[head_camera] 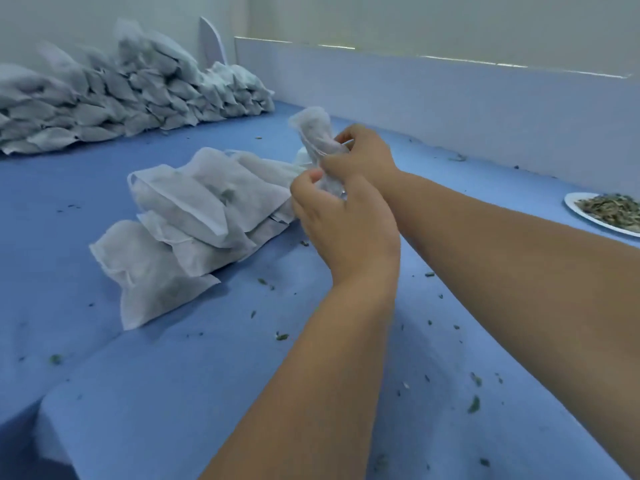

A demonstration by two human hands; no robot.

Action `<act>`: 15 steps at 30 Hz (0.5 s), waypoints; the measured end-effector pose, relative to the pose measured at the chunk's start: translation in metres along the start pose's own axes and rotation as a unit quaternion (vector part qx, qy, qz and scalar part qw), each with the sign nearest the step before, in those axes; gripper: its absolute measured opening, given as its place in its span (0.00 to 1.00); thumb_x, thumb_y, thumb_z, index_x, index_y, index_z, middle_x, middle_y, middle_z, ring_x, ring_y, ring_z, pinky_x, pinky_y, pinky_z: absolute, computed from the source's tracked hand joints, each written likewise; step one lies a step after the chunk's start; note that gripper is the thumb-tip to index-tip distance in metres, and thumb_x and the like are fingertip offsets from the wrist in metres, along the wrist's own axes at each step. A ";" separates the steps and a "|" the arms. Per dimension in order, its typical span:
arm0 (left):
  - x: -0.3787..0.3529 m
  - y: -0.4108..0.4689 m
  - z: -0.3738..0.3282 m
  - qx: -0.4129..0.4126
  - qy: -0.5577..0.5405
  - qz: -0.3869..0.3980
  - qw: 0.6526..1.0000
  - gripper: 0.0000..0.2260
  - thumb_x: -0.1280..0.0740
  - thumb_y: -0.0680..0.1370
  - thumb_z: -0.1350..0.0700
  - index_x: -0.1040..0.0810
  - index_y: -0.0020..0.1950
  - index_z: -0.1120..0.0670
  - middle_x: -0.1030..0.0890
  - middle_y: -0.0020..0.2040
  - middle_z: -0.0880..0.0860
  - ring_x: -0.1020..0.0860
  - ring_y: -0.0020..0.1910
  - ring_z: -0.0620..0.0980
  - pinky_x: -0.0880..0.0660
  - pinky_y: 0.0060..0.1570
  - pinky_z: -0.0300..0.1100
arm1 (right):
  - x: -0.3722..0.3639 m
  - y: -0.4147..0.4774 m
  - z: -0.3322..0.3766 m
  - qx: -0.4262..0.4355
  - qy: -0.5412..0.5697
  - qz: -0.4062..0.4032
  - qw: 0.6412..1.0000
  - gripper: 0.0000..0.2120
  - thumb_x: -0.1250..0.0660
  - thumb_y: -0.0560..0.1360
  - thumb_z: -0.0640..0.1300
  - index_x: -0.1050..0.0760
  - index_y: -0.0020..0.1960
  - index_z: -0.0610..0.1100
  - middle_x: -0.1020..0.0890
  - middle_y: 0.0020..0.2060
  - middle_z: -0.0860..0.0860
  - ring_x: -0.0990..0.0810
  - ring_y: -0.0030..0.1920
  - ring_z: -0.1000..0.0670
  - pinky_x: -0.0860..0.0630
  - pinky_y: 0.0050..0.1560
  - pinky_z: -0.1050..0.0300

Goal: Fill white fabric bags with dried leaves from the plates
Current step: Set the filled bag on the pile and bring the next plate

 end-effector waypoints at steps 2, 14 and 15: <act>-0.002 -0.005 0.000 -0.020 0.025 0.021 0.999 0.12 0.41 0.80 0.54 0.32 0.63 0.47 0.28 0.63 0.46 0.28 0.63 0.50 0.28 0.63 0.53 | -0.015 0.011 0.001 0.001 -0.051 0.038 0.998 0.16 0.31 0.76 0.43 0.23 0.64 0.45 0.19 0.59 0.48 0.20 0.59 0.47 0.25 0.54 0.58; -0.032 -0.082 0.023 -0.079 0.184 0.291 0.935 0.13 0.40 0.80 0.53 0.32 0.62 0.40 0.31 0.61 0.41 0.26 0.51 0.33 0.28 0.42 0.37 | 0.181 -0.118 -0.108 -0.028 -0.165 -0.053 0.984 0.19 0.32 0.77 0.52 0.26 0.67 0.58 0.24 0.67 0.53 0.19 0.52 0.52 0.29 0.38 0.64; -0.035 -0.095 0.027 -0.076 0.192 0.319 0.925 0.13 0.40 0.80 0.53 0.32 0.61 0.39 0.30 0.62 0.41 0.26 0.52 0.33 0.28 0.40 0.35 | 0.210 -0.137 -0.123 -0.047 -0.186 -0.065 0.979 0.19 0.31 0.77 0.53 0.26 0.67 0.58 0.24 0.68 0.54 0.19 0.53 0.51 0.28 0.40 0.62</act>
Point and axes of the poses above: each hand's wrist, its own y-axis towards the middle knuckle, its own x-axis out of the back of the hand, z = x × y, the point moved 2 cm from there along y, towards the middle knuckle
